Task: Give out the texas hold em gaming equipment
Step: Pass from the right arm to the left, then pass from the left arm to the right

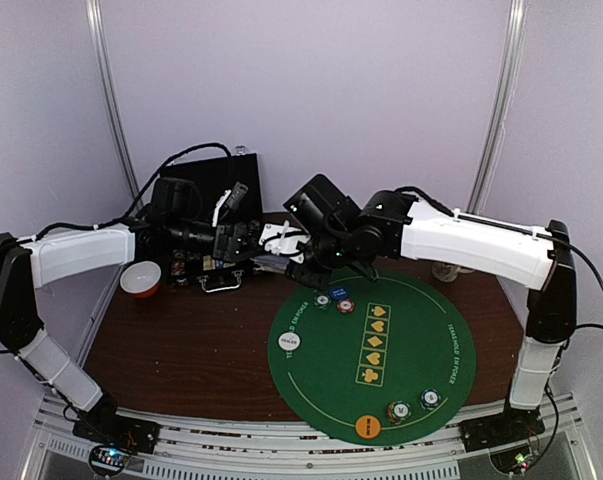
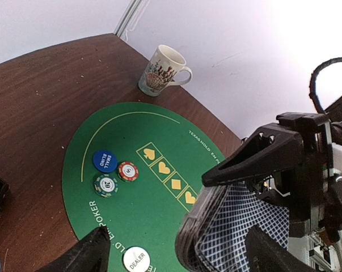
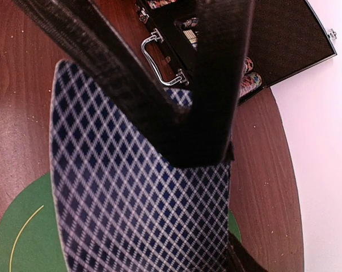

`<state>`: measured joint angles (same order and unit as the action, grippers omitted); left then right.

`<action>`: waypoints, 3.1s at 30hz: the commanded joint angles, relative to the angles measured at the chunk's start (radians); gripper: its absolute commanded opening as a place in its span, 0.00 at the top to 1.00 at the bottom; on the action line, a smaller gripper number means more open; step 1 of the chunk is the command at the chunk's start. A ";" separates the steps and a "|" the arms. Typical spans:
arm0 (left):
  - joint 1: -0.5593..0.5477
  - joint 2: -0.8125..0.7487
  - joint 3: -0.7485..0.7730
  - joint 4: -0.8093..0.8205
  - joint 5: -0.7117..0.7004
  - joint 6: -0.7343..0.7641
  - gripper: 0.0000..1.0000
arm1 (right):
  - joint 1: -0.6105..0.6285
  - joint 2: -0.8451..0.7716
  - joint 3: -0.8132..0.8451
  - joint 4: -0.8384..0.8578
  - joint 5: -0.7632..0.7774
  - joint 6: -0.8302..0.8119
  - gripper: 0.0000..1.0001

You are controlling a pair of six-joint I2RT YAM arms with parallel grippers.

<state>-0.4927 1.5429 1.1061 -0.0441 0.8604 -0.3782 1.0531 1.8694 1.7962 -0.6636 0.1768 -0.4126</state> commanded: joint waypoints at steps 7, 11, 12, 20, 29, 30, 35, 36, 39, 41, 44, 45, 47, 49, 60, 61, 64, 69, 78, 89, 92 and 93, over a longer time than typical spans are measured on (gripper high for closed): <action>-0.045 0.004 -0.022 0.065 0.053 -0.004 0.18 | 0.030 0.008 0.018 0.061 0.101 -0.040 0.57; -0.046 0.018 -0.010 0.070 0.056 -0.005 0.24 | 0.031 0.012 0.018 0.068 0.096 -0.045 0.57; -0.046 0.021 -0.007 0.070 0.064 -0.008 0.28 | 0.032 0.012 0.016 0.070 0.094 -0.043 0.58; -0.061 0.026 -0.020 0.098 0.144 -0.001 0.64 | 0.034 0.021 0.020 0.096 0.078 -0.048 0.58; -0.083 -0.002 -0.038 0.101 0.201 0.022 1.00 | 0.024 0.043 0.011 0.146 0.111 -0.047 0.60; -0.083 -0.008 -0.043 0.101 0.193 0.023 1.00 | 0.021 0.043 0.004 0.151 0.107 -0.042 0.60; -0.083 -0.011 -0.071 0.103 0.099 0.042 1.00 | 0.018 0.023 -0.060 0.167 0.074 0.008 0.37; -0.083 -0.007 -0.079 0.103 0.079 0.047 1.00 | 0.019 0.017 -0.076 0.163 0.060 0.020 0.23; -0.084 -0.012 -0.098 0.104 0.039 0.065 1.00 | 0.018 0.004 -0.118 0.159 0.025 0.052 0.00; -0.084 -0.016 -0.096 0.104 0.045 0.071 1.00 | 0.013 -0.012 -0.142 0.168 0.006 0.071 0.00; -0.084 -0.032 -0.098 0.097 0.055 0.090 1.00 | 0.000 -0.054 -0.185 0.201 -0.051 0.074 0.00; -0.084 -0.037 -0.102 0.096 0.059 0.095 1.00 | 0.001 -0.068 -0.208 0.222 -0.059 0.064 0.00; -0.084 -0.046 -0.107 0.101 0.065 0.101 1.00 | -0.001 -0.088 -0.238 0.247 -0.072 0.049 0.00; -0.084 -0.053 -0.111 0.112 0.071 0.100 1.00 | -0.001 -0.100 -0.255 0.263 -0.077 0.045 0.00; -0.084 -0.054 -0.106 0.137 0.089 0.076 1.00 | -0.004 -0.132 -0.346 0.401 -0.106 0.014 0.08; -0.084 -0.055 -0.108 0.137 0.090 0.076 1.00 | -0.007 -0.134 -0.354 0.415 -0.112 0.013 0.09; -0.084 -0.055 -0.109 0.147 0.103 0.071 1.00 | -0.025 -0.130 -0.358 0.423 -0.141 0.026 0.17; -0.084 -0.053 -0.111 0.150 0.107 0.067 1.00 | -0.028 -0.128 -0.364 0.428 -0.136 0.029 0.32; -0.085 -0.039 -0.102 0.161 0.115 0.049 0.82 | -0.025 -0.167 -0.396 0.467 -0.112 0.029 0.57; -0.106 -0.014 -0.082 0.109 0.099 0.067 0.56 | -0.023 -0.167 -0.382 0.440 -0.094 0.035 0.65; -0.108 -0.010 -0.077 0.099 0.091 0.074 0.76 | -0.023 -0.168 -0.373 0.425 -0.108 0.031 0.65; -0.110 -0.005 -0.072 0.099 0.091 0.073 0.79 | -0.021 -0.165 -0.366 0.417 -0.115 0.028 0.64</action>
<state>-0.5873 1.5227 1.0042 0.0639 0.9203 -0.3229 1.0374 1.7332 1.4052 -0.2543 0.0437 -0.3908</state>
